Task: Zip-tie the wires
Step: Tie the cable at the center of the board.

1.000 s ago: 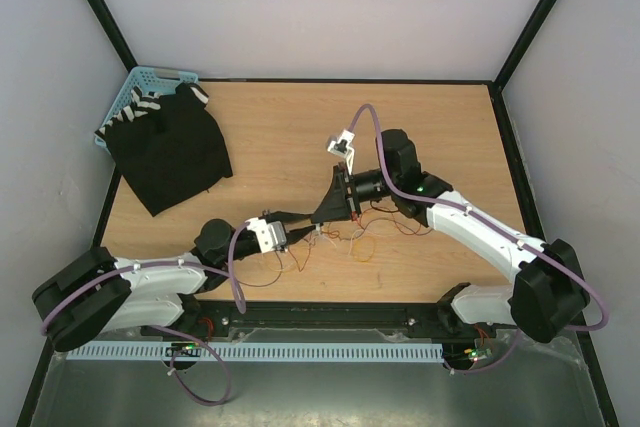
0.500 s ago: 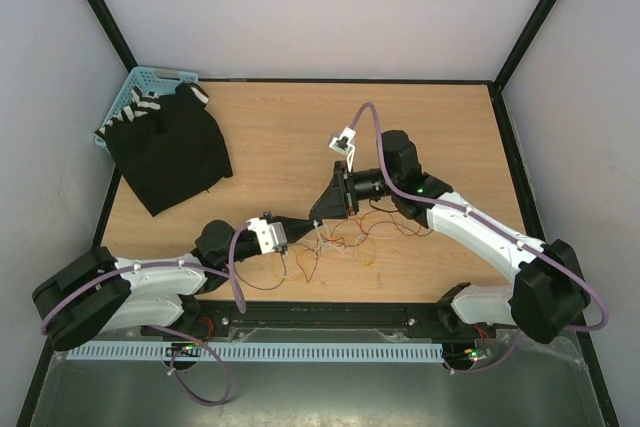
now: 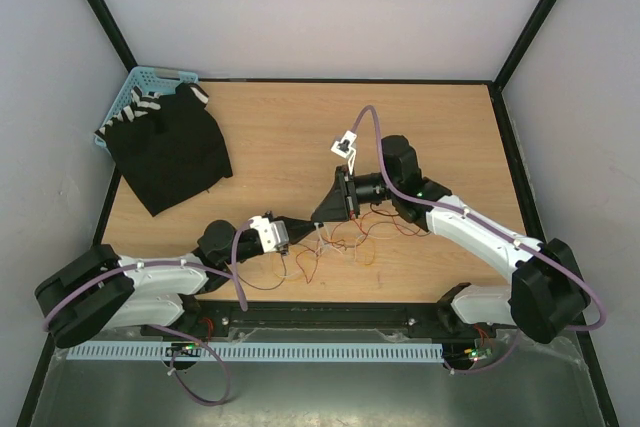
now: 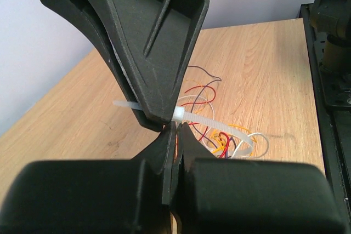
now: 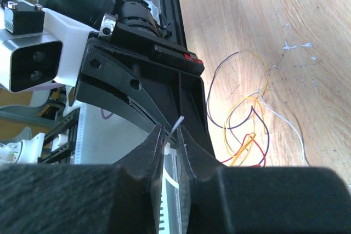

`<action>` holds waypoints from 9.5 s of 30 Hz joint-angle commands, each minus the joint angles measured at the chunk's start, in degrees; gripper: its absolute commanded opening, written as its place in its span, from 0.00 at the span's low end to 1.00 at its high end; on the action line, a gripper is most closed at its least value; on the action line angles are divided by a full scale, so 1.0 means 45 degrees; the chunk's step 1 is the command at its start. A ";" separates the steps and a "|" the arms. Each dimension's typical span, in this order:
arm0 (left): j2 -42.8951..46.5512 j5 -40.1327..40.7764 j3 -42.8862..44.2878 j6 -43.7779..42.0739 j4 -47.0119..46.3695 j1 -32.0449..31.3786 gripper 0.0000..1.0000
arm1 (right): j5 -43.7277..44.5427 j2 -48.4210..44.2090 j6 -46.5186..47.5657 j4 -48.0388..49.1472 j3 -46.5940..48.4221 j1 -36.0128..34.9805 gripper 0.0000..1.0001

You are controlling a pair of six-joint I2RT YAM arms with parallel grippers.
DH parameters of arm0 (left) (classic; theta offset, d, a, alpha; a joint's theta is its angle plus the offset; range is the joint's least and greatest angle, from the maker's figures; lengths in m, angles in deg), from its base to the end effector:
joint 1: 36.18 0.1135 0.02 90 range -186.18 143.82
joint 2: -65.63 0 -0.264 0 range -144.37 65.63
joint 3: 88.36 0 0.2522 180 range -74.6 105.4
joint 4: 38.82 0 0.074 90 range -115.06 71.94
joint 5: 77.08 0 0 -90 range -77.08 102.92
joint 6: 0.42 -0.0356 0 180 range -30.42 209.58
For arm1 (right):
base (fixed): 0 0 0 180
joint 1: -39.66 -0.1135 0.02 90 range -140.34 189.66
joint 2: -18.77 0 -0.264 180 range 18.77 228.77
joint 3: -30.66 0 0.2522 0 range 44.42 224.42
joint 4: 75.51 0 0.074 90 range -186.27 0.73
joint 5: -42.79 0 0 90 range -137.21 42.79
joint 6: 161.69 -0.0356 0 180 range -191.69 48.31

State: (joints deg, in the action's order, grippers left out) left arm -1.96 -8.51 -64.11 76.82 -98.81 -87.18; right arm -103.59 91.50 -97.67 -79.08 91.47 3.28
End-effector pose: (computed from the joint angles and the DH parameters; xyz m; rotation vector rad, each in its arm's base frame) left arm 0.1192 -0.1678 0.2152 0.9694 0.9317 -0.8061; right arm 0.2068 0.1892 0.2885 -0.9428 1.8205 1.6181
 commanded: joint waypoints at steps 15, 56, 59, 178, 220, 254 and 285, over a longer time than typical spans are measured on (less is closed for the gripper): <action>0.0074 0.0387 -0.0176 0.0477 -0.0415 -0.0053 0.00 | 0.0324 0.0005 0.0266 -0.0136 0.0746 0.0082 0.00; 0.1710 0.0647 -0.0420 -0.0364 -0.0407 -0.0267 0.42 | -0.1493 -0.0199 -0.1964 0.1803 0.0306 0.0106 0.00; 0.1517 0.0446 -0.0257 -0.0190 -0.0412 -0.0268 0.39 | -0.1435 -0.0244 -0.2204 0.2147 0.0141 0.0081 0.00; 0.3048 0.1639 0.1457 0.6163 0.5042 0.0402 0.23 | 0.1294 0.0771 -0.2974 0.3973 0.0873 0.0135 0.00; 0.3377 0.0704 0.2020 0.5656 0.5022 0.0826 0.24 | 0.0824 0.0888 -0.2874 0.3755 0.0798 0.0135 0.00; 0.2253 0.1061 0.0104 0.6134 0.5024 0.0826 0.10 | 0.1045 0.1773 -0.2572 0.2924 0.3632 0.0155 0.00; 0.1925 0.2221 -0.0019 0.6584 0.5388 0.0845 0.07 | 0.1510 0.1318 -0.1622 0.1673 0.4932 0.0627 0.04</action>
State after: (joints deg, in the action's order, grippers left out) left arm 5.45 0.51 -64.16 105.48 -80.72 -82.90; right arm -98.82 100.92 -106.06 -75.49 112.41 4.87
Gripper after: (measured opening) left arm 0.132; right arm 0.009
